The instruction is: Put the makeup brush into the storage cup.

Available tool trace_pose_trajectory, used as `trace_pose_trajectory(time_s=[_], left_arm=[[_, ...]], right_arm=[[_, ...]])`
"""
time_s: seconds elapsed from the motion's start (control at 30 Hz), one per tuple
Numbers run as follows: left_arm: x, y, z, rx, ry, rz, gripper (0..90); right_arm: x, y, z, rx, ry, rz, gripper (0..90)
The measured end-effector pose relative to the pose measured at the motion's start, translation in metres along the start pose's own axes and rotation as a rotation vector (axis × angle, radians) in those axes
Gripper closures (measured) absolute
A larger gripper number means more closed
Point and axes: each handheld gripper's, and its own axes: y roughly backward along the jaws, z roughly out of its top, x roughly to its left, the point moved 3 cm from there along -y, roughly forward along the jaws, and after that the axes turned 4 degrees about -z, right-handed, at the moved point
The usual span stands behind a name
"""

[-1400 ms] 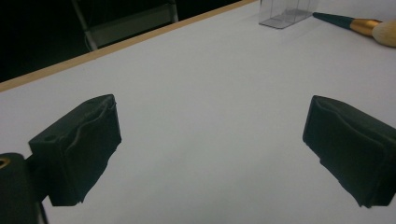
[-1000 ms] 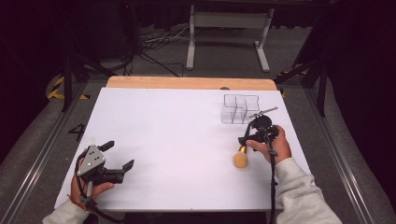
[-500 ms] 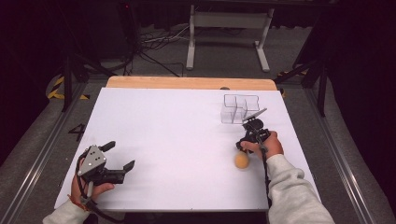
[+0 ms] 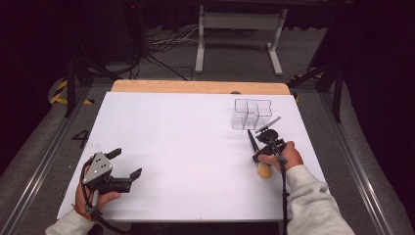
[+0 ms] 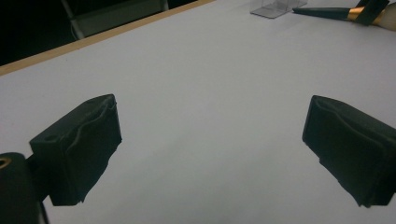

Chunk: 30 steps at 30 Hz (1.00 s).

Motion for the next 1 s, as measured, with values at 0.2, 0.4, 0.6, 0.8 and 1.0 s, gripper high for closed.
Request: trace_pose_trajectory(time_s=[0.2, 0.4, 0.6, 0.8, 1.0], left_arm=[[-0.001, 0.0, 0.0, -0.011, 0.0, -0.017, 4.5], [-0.001, 0.0, 0.0, -0.009, -0.002, -0.013, 4.6], [-0.004, -0.008, 0.006, -0.007, -0.042, 0.0, 5.3], [-0.012, -0.023, 0.019, -0.013, -0.086, -0.014, 5.9], [-0.031, -0.04, 0.031, -0.006, -0.275, 0.016, 9.1]], right_arm=[[0.003, 0.0, 0.0, -0.003, 0.048, -0.038, 66.7], [0.0, 0.005, -0.005, -0.062, 0.046, -0.018, 67.0], [-0.009, 0.017, -0.015, -0.213, -0.015, 0.09, 67.1], [-0.019, 0.025, -0.024, -0.322, -0.074, 0.204, 67.1], [-0.02, 0.03, -0.027, -0.398, -0.106, 0.308, 67.1]])
